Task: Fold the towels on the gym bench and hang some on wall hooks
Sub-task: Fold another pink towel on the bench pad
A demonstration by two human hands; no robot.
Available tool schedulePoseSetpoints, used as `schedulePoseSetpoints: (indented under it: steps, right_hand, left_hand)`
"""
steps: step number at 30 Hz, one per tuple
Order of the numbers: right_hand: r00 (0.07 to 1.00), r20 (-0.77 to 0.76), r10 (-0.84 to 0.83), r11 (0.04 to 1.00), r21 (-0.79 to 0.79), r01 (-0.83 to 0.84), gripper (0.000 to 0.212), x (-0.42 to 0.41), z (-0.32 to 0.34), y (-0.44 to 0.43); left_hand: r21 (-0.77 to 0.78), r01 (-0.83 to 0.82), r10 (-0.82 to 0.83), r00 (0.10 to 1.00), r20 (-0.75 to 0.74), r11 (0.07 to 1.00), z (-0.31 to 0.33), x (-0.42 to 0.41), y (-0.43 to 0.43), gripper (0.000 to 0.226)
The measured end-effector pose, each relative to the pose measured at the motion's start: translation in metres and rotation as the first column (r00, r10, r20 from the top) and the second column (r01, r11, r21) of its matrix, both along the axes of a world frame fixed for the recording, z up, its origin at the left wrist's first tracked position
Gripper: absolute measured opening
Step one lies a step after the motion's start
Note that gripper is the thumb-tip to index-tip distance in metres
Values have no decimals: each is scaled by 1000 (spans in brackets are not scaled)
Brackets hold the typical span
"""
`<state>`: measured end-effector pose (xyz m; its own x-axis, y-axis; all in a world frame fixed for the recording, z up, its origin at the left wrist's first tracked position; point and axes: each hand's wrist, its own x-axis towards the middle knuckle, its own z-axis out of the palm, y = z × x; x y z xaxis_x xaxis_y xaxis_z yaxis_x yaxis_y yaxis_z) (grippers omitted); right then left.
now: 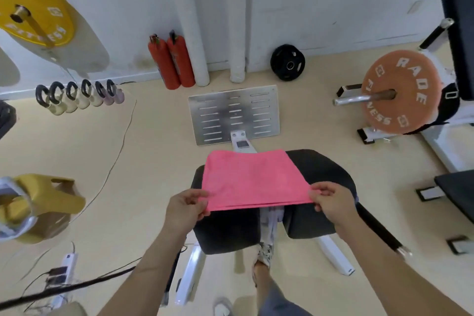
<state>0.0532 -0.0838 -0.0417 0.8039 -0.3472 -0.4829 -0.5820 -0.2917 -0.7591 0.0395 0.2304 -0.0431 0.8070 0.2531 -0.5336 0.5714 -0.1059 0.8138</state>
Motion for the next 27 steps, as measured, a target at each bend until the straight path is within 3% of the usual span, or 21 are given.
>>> schedulePoseSetpoints:
  steps: [4,9,15,18,20,23,27]
  right_hand:
    - [1000,4,-7,998,-58,8,11,-33,-34,1]
    - [997,7,82,938,-338,-75,19,-44,-48,10]
    - [1000,-16,-14,978,-210,10,25,-55,-63,53]
    - [997,9,-82,967,-242,81,35,-59,-64,54]
    - [998,68,6,923,-385,21,39,-61,-62,53]
    - [936,161,313,771,-619,-151,39,-59,-72,52]
    - [931,161,328,809,-557,-189,30,-49,-74,41]
  left_hand:
    - [11,-7,7,1000,-24,1000,-23,-26,-5,18]
    - [-22,-80,79,996,-34,997,-33,-39,-4,22]
    - [-92,-188,183,981,-59,978,-38,-44,0,19]
    - [-88,-166,161,985,-65,982,-41,-46,1,17]
    - [-38,-83,81,995,-61,996,-44,-46,-1,25]
    - [47,29,-26,998,-53,998,-44,-46,-5,33]
    - [71,17,-14,999,-36,997,-46,-44,-2,29]
